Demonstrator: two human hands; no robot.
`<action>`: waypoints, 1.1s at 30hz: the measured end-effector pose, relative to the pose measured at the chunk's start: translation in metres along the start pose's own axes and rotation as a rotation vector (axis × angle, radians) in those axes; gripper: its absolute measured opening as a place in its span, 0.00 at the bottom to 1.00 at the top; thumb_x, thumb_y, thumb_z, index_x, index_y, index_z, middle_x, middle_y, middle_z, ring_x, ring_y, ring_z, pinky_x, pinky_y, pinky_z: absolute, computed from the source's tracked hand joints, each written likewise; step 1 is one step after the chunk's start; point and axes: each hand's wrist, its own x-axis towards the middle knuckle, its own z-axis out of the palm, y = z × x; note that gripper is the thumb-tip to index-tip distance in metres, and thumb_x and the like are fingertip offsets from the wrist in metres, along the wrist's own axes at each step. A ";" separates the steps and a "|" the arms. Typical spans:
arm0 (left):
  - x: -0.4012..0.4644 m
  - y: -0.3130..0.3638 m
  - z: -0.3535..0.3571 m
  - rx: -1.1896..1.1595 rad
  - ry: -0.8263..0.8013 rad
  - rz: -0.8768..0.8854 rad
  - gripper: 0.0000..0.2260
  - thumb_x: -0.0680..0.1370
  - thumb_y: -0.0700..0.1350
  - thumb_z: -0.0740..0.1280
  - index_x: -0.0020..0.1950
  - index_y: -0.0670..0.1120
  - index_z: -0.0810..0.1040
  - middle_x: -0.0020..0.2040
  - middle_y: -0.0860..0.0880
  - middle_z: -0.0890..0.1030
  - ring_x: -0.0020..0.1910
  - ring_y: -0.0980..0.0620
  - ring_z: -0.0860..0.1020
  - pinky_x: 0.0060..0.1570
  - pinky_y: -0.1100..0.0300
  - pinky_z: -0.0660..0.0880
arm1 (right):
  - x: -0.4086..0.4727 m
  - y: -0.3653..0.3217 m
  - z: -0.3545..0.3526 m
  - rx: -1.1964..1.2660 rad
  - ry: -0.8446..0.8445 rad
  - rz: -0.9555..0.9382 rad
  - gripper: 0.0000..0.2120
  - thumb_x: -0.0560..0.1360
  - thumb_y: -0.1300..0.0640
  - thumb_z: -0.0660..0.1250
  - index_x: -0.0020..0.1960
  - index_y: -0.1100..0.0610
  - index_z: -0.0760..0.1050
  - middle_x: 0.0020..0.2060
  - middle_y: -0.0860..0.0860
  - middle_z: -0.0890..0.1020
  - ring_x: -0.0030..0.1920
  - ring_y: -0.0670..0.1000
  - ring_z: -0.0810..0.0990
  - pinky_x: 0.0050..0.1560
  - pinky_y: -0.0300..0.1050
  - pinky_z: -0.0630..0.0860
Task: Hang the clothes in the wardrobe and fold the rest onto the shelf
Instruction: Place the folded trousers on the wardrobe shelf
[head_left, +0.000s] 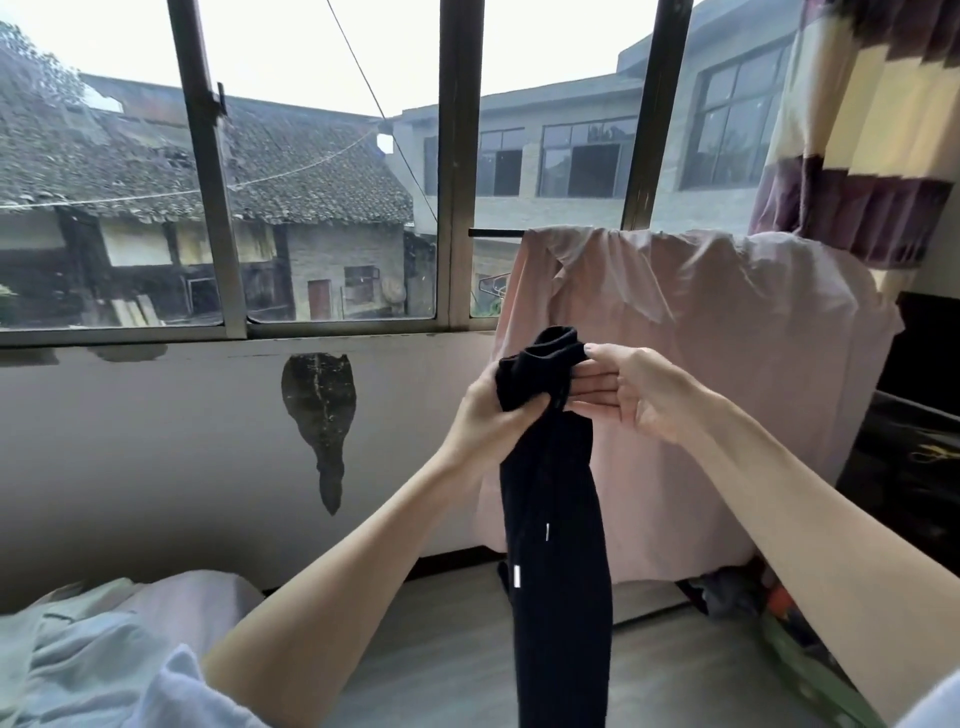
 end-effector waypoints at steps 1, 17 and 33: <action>0.000 -0.001 -0.008 -0.061 0.008 -0.044 0.13 0.75 0.36 0.68 0.56 0.48 0.74 0.52 0.49 0.80 0.55 0.50 0.78 0.58 0.55 0.75 | 0.003 0.007 0.001 -0.074 0.046 -0.030 0.10 0.78 0.58 0.60 0.50 0.63 0.77 0.41 0.57 0.84 0.38 0.53 0.84 0.34 0.40 0.79; -0.048 0.017 -0.097 0.225 0.035 -0.085 0.18 0.74 0.35 0.68 0.60 0.50 0.71 0.54 0.46 0.78 0.55 0.48 0.77 0.61 0.48 0.74 | 0.046 0.068 0.096 0.021 -0.120 -0.095 0.16 0.70 0.72 0.54 0.43 0.55 0.74 0.31 0.51 0.75 0.29 0.50 0.72 0.28 0.38 0.70; -0.120 0.095 -0.113 0.397 0.473 -0.141 0.21 0.68 0.35 0.75 0.57 0.49 0.74 0.50 0.51 0.81 0.51 0.54 0.80 0.49 0.63 0.77 | -0.005 0.002 0.165 0.041 -0.392 -0.159 0.03 0.73 0.55 0.65 0.45 0.54 0.76 0.33 0.48 0.76 0.30 0.45 0.75 0.25 0.37 0.69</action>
